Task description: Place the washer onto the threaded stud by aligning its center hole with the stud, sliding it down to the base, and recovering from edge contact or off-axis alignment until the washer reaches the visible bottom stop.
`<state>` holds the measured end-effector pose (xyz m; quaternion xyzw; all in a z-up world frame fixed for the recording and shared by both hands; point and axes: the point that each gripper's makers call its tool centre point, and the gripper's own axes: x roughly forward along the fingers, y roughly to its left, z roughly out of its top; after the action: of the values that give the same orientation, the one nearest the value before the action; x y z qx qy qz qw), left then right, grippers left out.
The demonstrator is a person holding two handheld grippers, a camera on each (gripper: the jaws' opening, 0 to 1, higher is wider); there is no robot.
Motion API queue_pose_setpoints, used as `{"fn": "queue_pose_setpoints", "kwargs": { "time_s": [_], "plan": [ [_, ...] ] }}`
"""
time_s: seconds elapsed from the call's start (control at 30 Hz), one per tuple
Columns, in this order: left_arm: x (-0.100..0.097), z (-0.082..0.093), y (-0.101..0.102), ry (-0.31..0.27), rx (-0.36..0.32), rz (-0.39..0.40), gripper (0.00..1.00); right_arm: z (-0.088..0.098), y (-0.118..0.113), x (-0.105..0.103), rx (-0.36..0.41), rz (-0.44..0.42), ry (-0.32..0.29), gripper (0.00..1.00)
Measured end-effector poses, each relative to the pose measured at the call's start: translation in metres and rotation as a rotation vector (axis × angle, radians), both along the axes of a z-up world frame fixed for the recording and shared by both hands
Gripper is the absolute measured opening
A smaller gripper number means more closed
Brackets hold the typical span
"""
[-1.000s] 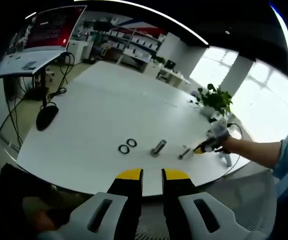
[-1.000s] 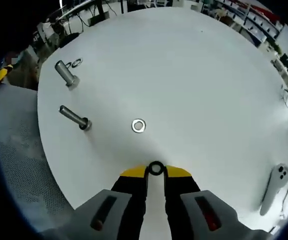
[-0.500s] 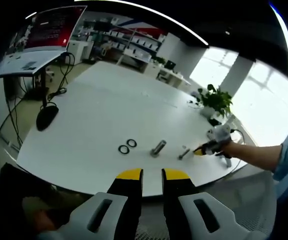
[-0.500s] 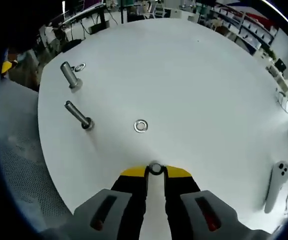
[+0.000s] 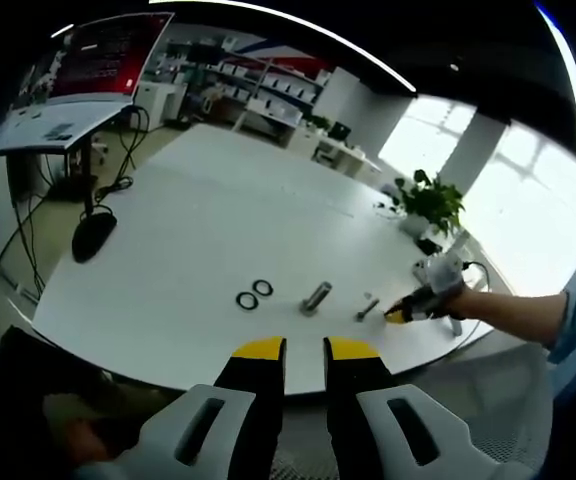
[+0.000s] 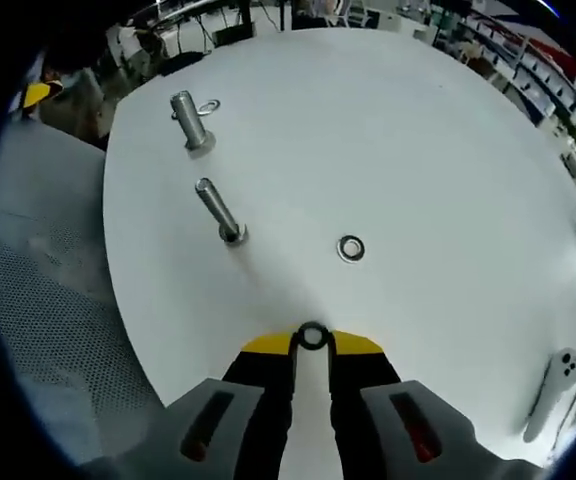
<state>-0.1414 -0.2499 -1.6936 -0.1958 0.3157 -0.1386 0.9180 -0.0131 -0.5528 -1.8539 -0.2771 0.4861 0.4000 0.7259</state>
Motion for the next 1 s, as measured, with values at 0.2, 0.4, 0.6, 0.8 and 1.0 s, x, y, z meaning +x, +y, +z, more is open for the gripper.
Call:
{"fn": "queue_pose_setpoints", "kwargs": {
  "time_s": [0.2,0.4,0.6,0.8,1.0],
  "plan": [
    [0.0,0.0,0.0,-0.001,0.0,-0.002,0.12,-0.001,0.015,-0.016,-0.026,0.111,0.03,0.14],
    [-0.001,-0.001,-0.001,0.006,0.004,-0.008,0.12,-0.002,0.022,-0.018,-0.105,0.198,0.038,0.14],
    [-0.001,-0.001,-0.001,0.009,0.005,-0.007,0.12,-0.002,0.028,-0.02,-0.11,0.235,0.057,0.14],
    [-0.001,-0.001,-0.001,0.007,0.005,-0.006,0.12,-0.001,0.033,-0.022,-0.109,0.247,0.055,0.14],
    [-0.001,-0.001,-0.001,0.004,0.002,-0.006,0.12,-0.001,0.04,-0.024,-0.098,0.254,0.043,0.14]
  ]
}}
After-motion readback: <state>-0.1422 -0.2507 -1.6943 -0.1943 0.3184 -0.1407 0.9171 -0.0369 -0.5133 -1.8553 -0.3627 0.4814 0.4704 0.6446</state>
